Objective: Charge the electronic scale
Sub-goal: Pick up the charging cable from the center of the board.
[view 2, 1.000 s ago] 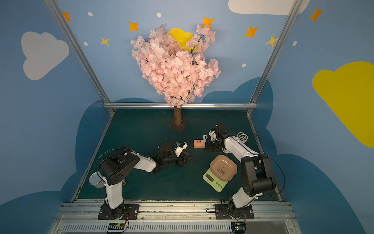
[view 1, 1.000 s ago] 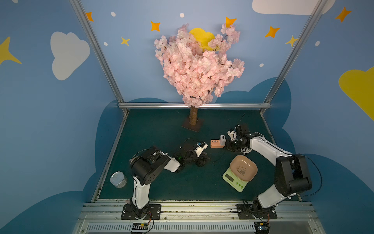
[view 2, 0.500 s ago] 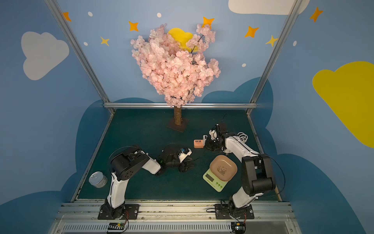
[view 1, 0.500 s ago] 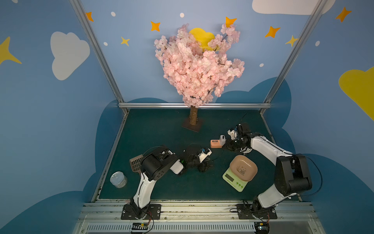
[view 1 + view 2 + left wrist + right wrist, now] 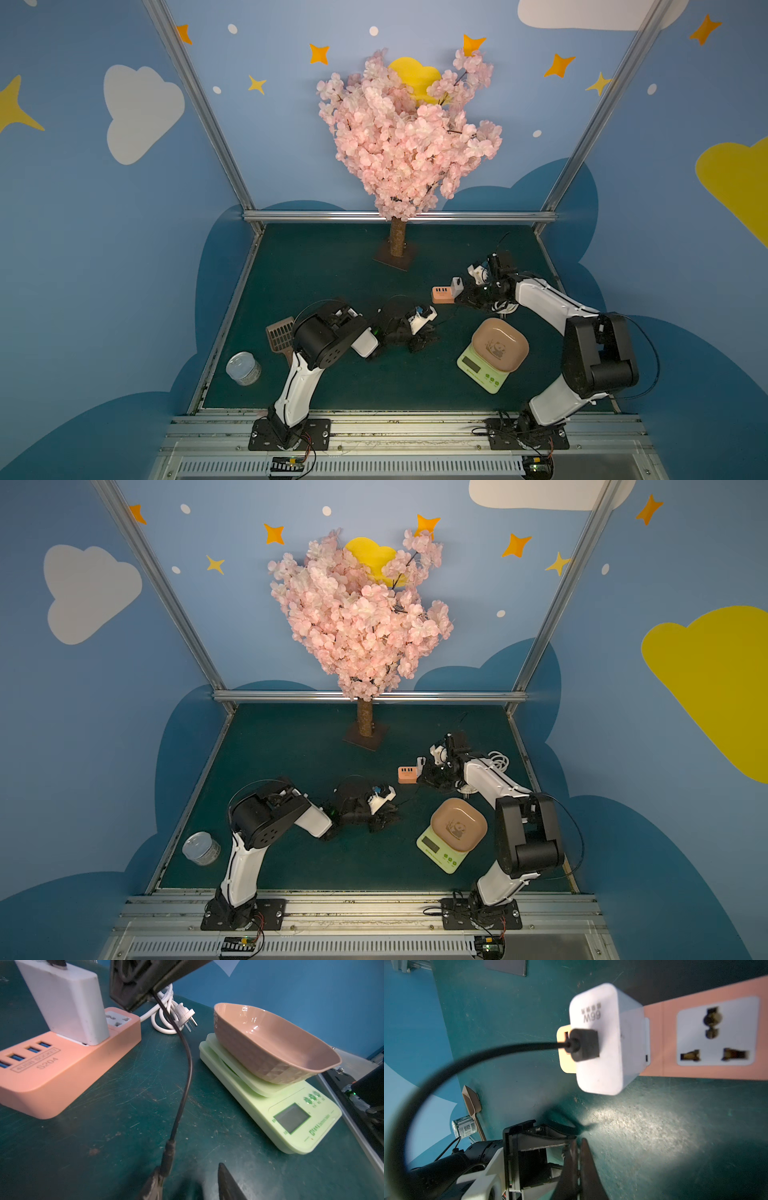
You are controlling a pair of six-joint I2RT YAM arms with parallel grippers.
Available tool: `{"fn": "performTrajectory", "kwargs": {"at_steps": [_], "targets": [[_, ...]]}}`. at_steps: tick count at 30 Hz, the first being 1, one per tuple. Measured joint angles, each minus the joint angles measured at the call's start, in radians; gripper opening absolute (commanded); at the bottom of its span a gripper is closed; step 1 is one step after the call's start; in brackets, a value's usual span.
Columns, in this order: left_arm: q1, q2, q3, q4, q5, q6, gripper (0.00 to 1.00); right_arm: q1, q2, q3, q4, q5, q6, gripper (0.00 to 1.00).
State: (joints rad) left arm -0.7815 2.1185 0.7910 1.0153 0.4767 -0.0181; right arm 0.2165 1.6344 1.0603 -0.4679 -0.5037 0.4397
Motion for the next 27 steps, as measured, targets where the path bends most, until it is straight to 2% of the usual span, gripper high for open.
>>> {"fn": "performTrajectory", "kwargs": {"at_steps": [5, 9, 22, 27], "targets": [[0.0, 0.032, 0.025, 0.026, -0.002, -0.003, 0.48, 0.0, 0.012, 0.0, 0.008, -0.009, 0.002, 0.05], [0.012, 0.047, 0.024, 0.072, -0.001, -0.018, 0.46, -0.003, 0.013, -0.003, 0.015, -0.014, 0.002, 0.05], [0.029, 0.057, 0.013, 0.111, 0.023, -0.04, 0.19, -0.013, 0.03, -0.022, 0.043, -0.023, 0.006, 0.06], [0.029, 0.058, 0.013, 0.116, 0.032, -0.038, 0.09, -0.017, 0.03, -0.024, 0.047, -0.033, 0.007, 0.12]]}}
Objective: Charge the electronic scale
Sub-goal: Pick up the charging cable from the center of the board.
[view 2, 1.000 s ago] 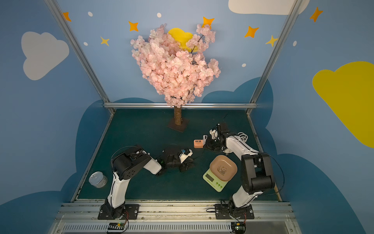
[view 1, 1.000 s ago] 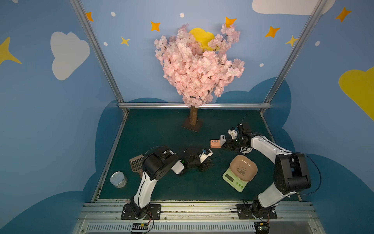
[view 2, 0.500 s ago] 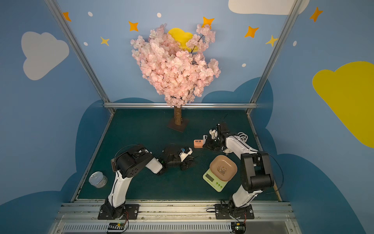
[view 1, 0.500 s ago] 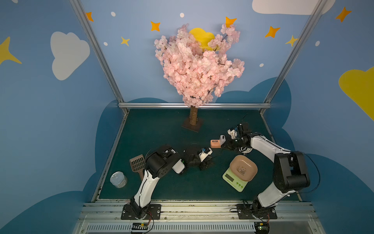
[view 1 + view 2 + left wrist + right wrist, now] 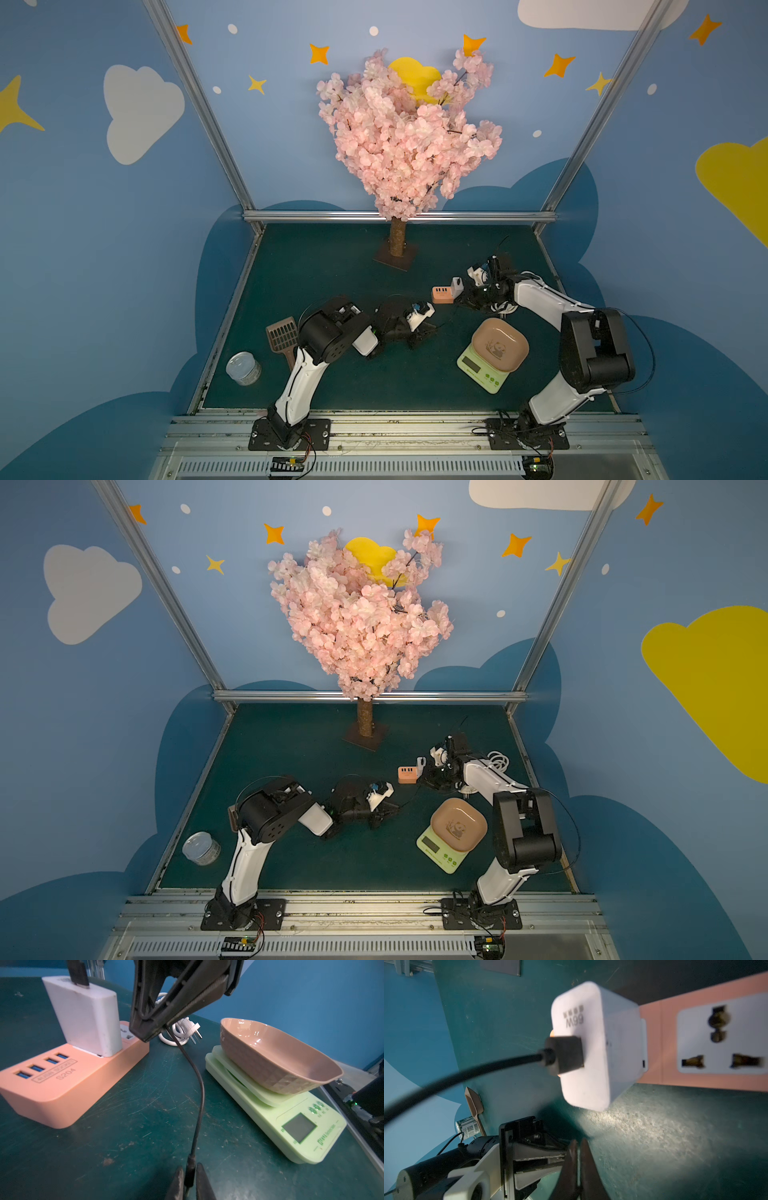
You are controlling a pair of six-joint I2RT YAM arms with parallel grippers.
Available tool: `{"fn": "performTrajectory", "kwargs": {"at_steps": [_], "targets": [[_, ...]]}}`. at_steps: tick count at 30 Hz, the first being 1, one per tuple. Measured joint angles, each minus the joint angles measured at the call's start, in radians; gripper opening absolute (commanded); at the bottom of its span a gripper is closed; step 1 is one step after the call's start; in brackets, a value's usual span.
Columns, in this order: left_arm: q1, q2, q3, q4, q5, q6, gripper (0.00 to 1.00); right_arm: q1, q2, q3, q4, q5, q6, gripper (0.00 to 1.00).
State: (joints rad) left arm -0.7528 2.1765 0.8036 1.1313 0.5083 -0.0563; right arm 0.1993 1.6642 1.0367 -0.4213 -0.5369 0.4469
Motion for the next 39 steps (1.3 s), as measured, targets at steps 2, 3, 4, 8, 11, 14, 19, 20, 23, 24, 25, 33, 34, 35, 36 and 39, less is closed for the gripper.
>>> {"fn": "performTrajectory", "kwargs": {"at_steps": [2, 3, 4, 8, 11, 14, 19, 20, 23, 24, 25, 33, 34, 35, 36, 39], "targets": [[0.0, 0.0, -0.002, 0.002, 0.005, 0.0, 0.06, -0.005, -0.002, -0.004, 0.003, -0.007, 0.0, 0.16], [0.0, 0.0, -0.003, 0.005, 0.007, 0.0, 0.05, -0.007, -0.007, -0.009, 0.004, -0.007, -0.001, 0.2], [0.0, -0.001, -0.004, 0.005, 0.008, 0.002, 0.05, -0.008, -0.014, -0.014, 0.003, -0.006, 0.001, 0.25], [0.0, -0.005, -0.013, 0.008, 0.013, 0.004, 0.05, -0.019, -0.064, -0.023, -0.017, -0.002, -0.019, 0.33], [0.002, -0.014, -0.014, -0.007, 0.016, 0.004, 0.05, -0.034, -0.113, -0.023, -0.048, 0.01, -0.05, 0.32], [0.009, -0.044, -0.014, -0.051, 0.028, 0.005, 0.06, -0.05, -0.186, -0.024, -0.085, 0.027, -0.112, 0.25], [0.051, -0.118, 0.023, -0.199, 0.106, 0.025, 0.07, -0.07, -0.311, -0.024, -0.068, -0.071, -0.243, 0.28], [0.06, -0.13, 0.045, -0.244, 0.126, 0.034, 0.07, -0.071, -0.322, -0.023, -0.055, -0.116, -0.28, 0.27], [0.082, -0.16, 0.116, -0.38, 0.172, 0.077, 0.07, -0.071, -0.328, -0.023, -0.026, -0.22, -0.394, 0.27], [0.087, -0.169, 0.137, -0.42, 0.184, 0.09, 0.07, -0.071, -0.328, -0.024, -0.018, -0.245, -0.43, 0.28], [0.092, -0.177, 0.159, -0.46, 0.197, 0.103, 0.07, -0.071, -0.328, -0.027, -0.005, -0.268, -0.466, 0.29], [0.11, -0.22, 0.314, -0.761, 0.272, 0.202, 0.07, -0.071, -0.321, -0.023, -0.027, -0.389, -0.76, 0.29], [0.111, -0.225, 0.344, -0.805, 0.278, 0.221, 0.07, -0.071, -0.317, -0.023, -0.031, -0.412, -0.794, 0.29], [0.112, -0.229, 0.372, -0.847, 0.282, 0.24, 0.07, -0.072, -0.315, -0.023, -0.035, -0.43, -0.828, 0.29], [0.113, -0.231, 0.396, -0.879, 0.285, 0.257, 0.07, -0.071, -0.314, -0.023, -0.039, -0.443, -0.858, 0.3], [0.114, -0.24, 0.465, -0.976, 0.287, 0.31, 0.08, -0.072, -0.311, -0.023, -0.05, -0.475, -0.949, 0.31]]}}
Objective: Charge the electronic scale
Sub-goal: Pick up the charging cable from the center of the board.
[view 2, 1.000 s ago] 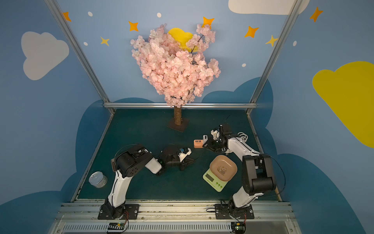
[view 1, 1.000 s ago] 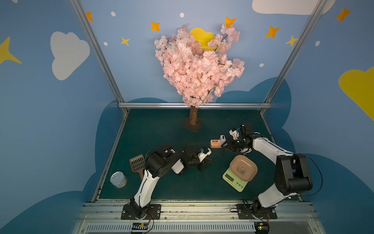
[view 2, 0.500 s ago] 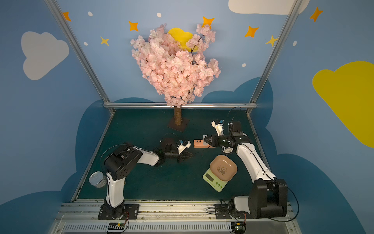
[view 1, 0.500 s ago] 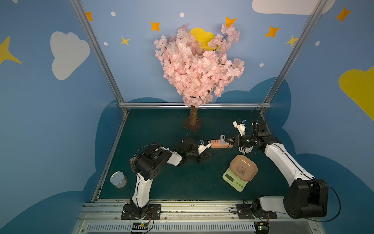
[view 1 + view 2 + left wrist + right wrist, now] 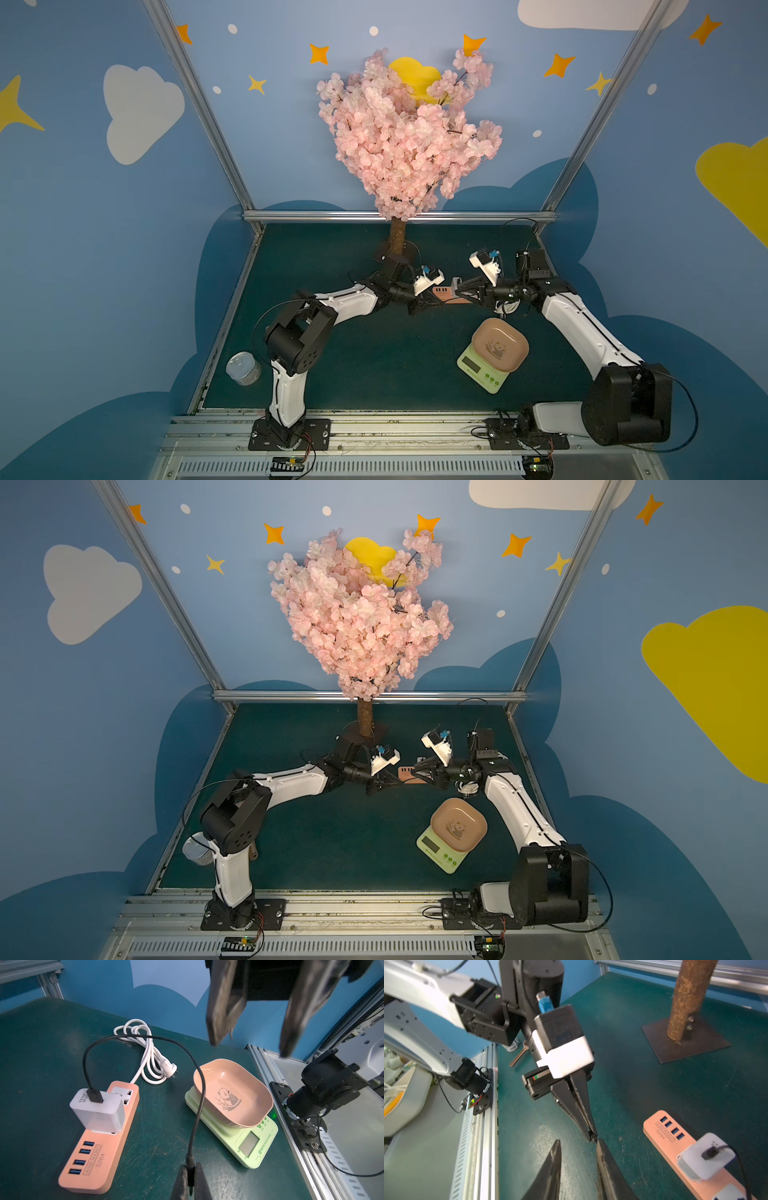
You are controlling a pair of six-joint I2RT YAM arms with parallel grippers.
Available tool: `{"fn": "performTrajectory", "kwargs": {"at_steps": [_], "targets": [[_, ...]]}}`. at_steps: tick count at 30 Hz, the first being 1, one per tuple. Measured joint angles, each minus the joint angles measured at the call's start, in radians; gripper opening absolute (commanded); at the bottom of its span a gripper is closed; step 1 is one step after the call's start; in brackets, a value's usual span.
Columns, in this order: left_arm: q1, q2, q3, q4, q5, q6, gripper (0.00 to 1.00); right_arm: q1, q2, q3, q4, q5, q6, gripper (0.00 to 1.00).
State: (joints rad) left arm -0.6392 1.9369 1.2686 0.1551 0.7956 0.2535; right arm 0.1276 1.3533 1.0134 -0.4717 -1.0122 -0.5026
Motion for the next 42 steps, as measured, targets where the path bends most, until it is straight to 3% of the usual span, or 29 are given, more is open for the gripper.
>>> {"fn": "performTrajectory", "kwargs": {"at_steps": [5, 11, 21, 30, 42], "targets": [[0.001, -0.004, 0.075, -0.119, -0.006, 0.082, 0.09, -0.002, 0.064, 0.039, -0.052, -0.024, -0.095, 0.32], [-0.001, -0.004, 0.163, -0.251, -0.029, 0.172, 0.09, -0.002, 0.13, 0.092, -0.086, -0.028, -0.141, 0.4], [-0.003, -0.004, 0.195, -0.338, -0.045, 0.221, 0.09, -0.002, 0.166, 0.113, -0.099, -0.046, -0.187, 0.44], [-0.003, -0.004, 0.222, -0.355, -0.045, 0.233, 0.09, -0.002, 0.195, 0.113, -0.1, -0.047, -0.195, 0.4], [-0.005, -0.003, 0.28, -0.377, -0.043, 0.233, 0.09, -0.002, 0.228, 0.118, -0.101, -0.067, -0.195, 0.24]]}}
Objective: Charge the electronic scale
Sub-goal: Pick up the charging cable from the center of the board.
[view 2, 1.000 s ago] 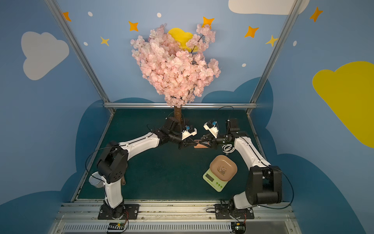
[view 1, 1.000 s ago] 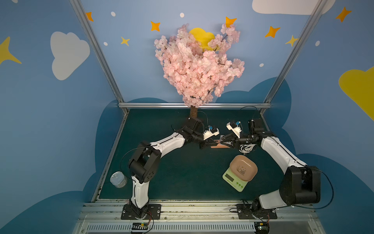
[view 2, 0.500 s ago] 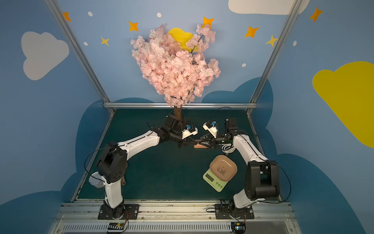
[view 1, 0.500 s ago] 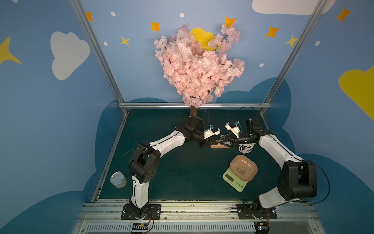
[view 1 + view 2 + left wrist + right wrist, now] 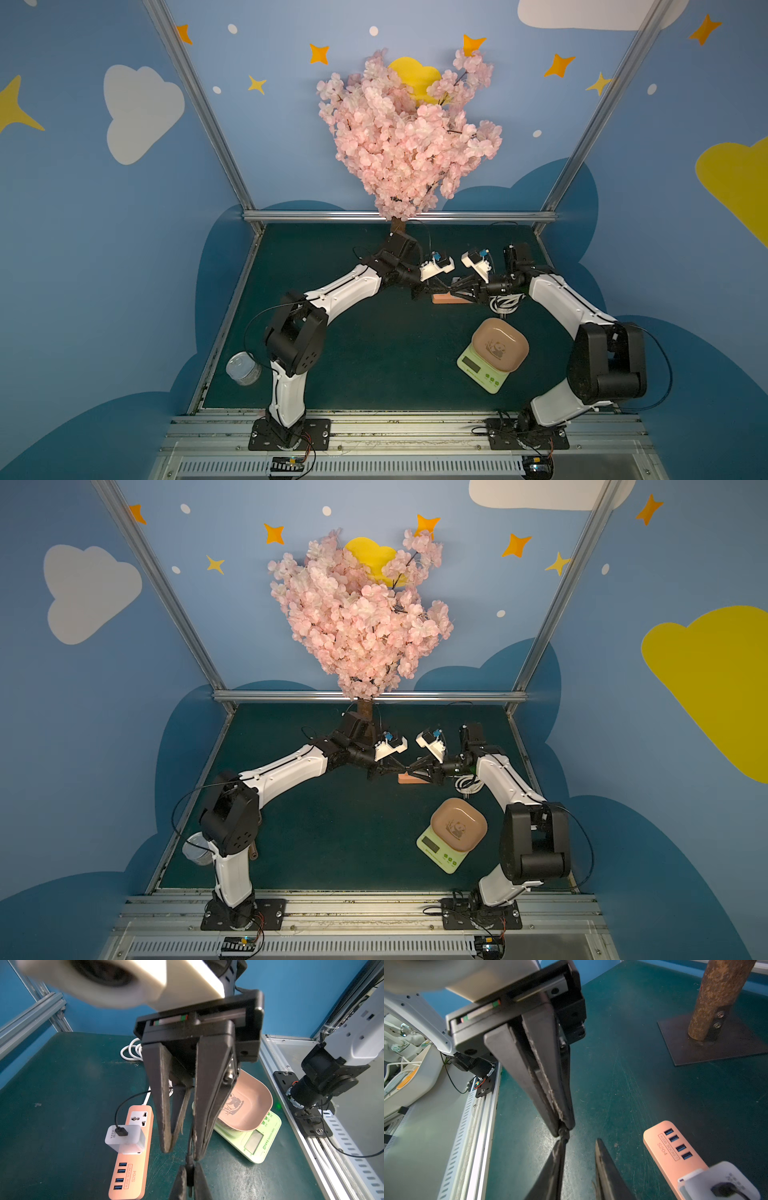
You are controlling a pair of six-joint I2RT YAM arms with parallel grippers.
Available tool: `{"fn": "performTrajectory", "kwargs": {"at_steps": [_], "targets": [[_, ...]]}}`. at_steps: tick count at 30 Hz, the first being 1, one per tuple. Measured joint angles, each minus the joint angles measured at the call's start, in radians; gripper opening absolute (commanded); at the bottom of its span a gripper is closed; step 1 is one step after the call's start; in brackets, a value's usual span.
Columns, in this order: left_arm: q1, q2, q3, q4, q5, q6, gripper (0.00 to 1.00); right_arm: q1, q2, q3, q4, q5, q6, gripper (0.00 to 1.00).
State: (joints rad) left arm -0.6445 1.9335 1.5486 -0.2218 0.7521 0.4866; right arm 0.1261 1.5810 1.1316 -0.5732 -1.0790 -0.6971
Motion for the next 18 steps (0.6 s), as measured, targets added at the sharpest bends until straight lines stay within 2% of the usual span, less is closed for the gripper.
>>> {"fn": "performTrajectory", "kwargs": {"at_steps": [4, 15, 18], "targets": [[-0.002, 0.002, 0.01, -0.002, 0.0, 0.0, 0.09, 0.0, 0.0, 0.005, 0.0, -0.01, 0.0, 0.21], [-0.003, 0.013, 0.027, -0.013, 0.0, 0.0, 0.09, -0.01, -0.013, 0.003, 0.024, -0.021, 0.008, 0.22], [-0.006, 0.013, 0.027, -0.017, 0.0, 0.0, 0.09, -0.011, -0.019, 0.001, 0.031, -0.027, 0.008, 0.19]]}}
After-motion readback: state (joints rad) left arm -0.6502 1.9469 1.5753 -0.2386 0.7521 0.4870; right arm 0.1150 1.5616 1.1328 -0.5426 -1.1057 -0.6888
